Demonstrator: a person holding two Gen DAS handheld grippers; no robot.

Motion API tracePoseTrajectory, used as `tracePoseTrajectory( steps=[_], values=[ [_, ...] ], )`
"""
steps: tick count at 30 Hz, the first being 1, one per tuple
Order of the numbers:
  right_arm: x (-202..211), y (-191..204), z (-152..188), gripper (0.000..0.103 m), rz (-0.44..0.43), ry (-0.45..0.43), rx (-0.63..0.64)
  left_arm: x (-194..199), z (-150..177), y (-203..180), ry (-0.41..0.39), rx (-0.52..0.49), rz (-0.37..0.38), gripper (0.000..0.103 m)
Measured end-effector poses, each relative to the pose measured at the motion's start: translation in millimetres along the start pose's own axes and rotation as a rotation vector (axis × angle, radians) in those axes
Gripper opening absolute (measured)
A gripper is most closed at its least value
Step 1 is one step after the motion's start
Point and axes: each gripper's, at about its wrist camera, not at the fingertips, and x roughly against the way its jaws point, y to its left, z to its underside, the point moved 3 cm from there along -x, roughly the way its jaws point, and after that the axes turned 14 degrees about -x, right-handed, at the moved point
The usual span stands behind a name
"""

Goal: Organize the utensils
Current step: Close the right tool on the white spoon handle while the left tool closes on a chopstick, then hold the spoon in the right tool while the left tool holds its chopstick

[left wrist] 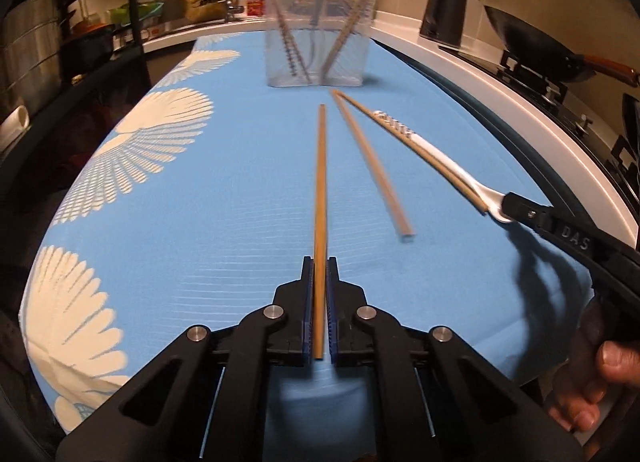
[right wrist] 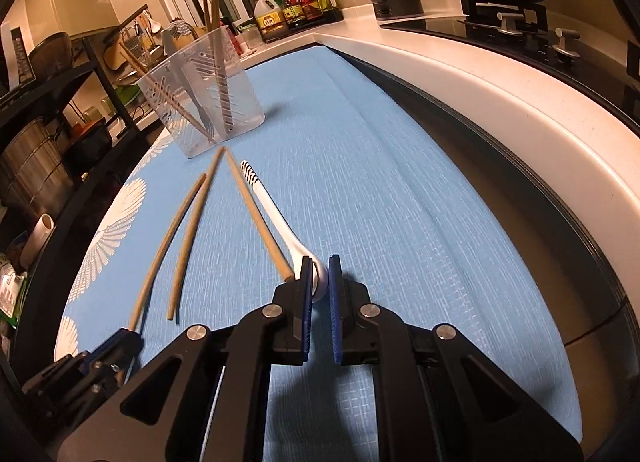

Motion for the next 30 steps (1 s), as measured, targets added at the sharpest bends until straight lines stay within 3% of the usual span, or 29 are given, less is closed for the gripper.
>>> tracePoseTrajectory(
  steps=[3, 8, 14, 17, 23, 30],
  values=[
    [0, 9, 8, 0.009, -0.026, 0.012, 0.029, 7, 11, 23, -0.036, 0.016, -0.003, 0.006],
    [2, 22, 20, 0.009, -0.061, 0.021, 0.05, 16, 25, 42, -0.113, -0.046, -0.008, 0.006],
    [11, 22, 27, 0.008, -0.003, -0.053, 0.073, 17, 34, 66, -0.157, -0.032, -0.023, 0.006],
    [16, 10, 27, 0.008, 0.041, -0.107, 0.047, 15, 36, 72, -0.172, -0.025, -0.017, 0.006],
    [14, 8, 30, 0.014, -0.031, -0.075, 0.048, 13, 41, 73, -0.208, -0.027, -0.012, 0.007],
    [10, 10, 32, 0.019, -0.053, -0.064, 0.054, 14, 47, 73, -0.248, -0.025, -0.024, 0.008]
  ],
)
